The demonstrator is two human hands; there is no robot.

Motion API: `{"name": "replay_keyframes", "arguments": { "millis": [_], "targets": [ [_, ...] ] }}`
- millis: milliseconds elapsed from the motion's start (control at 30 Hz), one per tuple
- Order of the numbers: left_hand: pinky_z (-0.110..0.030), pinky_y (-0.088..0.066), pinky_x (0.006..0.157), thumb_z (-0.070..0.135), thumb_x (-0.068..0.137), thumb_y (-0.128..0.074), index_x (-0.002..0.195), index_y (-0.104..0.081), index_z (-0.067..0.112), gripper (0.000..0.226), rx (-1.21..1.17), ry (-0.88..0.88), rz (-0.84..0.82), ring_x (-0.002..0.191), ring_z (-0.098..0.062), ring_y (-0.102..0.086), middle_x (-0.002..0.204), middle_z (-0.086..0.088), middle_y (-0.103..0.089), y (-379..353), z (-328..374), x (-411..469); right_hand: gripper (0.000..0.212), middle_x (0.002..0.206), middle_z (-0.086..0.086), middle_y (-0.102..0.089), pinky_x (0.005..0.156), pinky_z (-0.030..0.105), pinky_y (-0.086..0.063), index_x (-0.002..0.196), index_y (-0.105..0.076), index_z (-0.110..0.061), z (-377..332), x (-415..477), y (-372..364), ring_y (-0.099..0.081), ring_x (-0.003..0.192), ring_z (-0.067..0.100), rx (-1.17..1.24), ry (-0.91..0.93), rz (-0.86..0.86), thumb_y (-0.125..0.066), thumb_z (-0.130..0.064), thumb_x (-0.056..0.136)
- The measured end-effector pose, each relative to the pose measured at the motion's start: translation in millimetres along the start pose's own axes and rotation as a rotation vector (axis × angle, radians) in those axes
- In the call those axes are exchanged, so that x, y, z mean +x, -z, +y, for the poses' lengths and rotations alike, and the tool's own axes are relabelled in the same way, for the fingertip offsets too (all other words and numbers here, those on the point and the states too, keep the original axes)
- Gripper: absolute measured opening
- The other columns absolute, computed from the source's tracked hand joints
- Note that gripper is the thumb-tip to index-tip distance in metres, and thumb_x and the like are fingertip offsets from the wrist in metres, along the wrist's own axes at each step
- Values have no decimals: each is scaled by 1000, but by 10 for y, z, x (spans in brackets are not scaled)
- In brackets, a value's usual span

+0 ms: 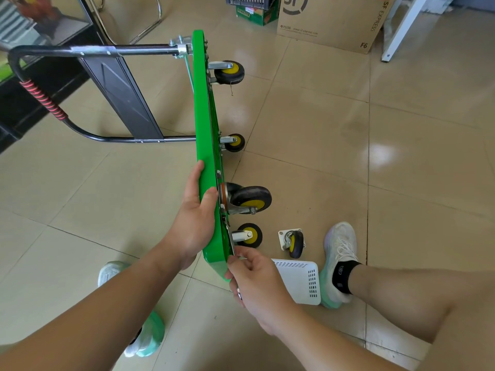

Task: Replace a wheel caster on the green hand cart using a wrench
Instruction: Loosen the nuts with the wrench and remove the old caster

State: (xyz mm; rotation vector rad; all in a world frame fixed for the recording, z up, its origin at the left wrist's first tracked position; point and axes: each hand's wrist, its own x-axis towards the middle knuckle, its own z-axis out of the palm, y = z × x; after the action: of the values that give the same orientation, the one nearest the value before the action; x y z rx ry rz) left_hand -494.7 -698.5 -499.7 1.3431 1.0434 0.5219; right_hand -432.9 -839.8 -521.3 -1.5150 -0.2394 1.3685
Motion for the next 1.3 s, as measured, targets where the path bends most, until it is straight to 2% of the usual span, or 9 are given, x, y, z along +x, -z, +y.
{"name": "replay_keyframes", "arguments": {
  "millis": [233,367,767,933,1000,1167,1300],
  "targets": [
    [-54,-52,103,33,111,-36,147,-22,65,51,4,2,12,119,-21,-63,140,12,-58,-11,10,4,18,60,-4,-55,42,20,-27,109,-66,-9,-173,9,-9,-34,50,10,133,-89,-23,-50,-10,103],
    [-53,-52,104,32,112,-35,149,-21,63,51,-5,1,1,119,-20,-63,141,12,-56,-11,16,-1,19,62,-3,-53,42,19,-25,111,-65,-6,-175,-10,-2,-35,51,9,146,-120,-12,-49,-11,103],
    [-54,-52,104,32,112,-35,150,-20,64,51,2,-2,-5,121,-22,-62,143,10,-56,2,4,4,19,69,0,-55,42,22,-28,106,-66,-10,-153,27,-38,-42,50,10,118,-141,-41,-48,-14,103],
    [-54,-52,104,32,111,-36,147,-23,65,51,-6,1,7,122,-23,-63,141,11,-58,-20,6,18,15,68,2,-52,42,22,-28,90,-60,-9,-252,66,20,-41,50,10,168,-131,-79,-51,-13,102],
    [-54,-51,105,32,111,-36,147,-23,65,51,-7,-2,8,122,-23,-63,141,12,-58,-16,2,20,14,67,1,-51,42,22,-28,93,-61,-8,-249,88,28,-41,50,10,135,-124,-94,-50,-13,101],
    [-55,-52,103,30,111,-36,148,-23,64,51,-25,-7,2,121,-22,-63,141,12,-58,-8,-13,5,19,67,-2,-57,41,24,-33,118,-62,-16,-9,118,48,-44,48,12,-17,-45,-101,-51,-15,103],
    [-57,-53,101,32,111,-36,146,-24,67,51,-30,0,-1,118,-24,-65,138,11,-60,-7,-9,13,20,72,-3,-61,42,24,-37,124,-57,-19,123,154,101,-47,47,14,-64,7,-140,-50,-17,105]
  ]
}}
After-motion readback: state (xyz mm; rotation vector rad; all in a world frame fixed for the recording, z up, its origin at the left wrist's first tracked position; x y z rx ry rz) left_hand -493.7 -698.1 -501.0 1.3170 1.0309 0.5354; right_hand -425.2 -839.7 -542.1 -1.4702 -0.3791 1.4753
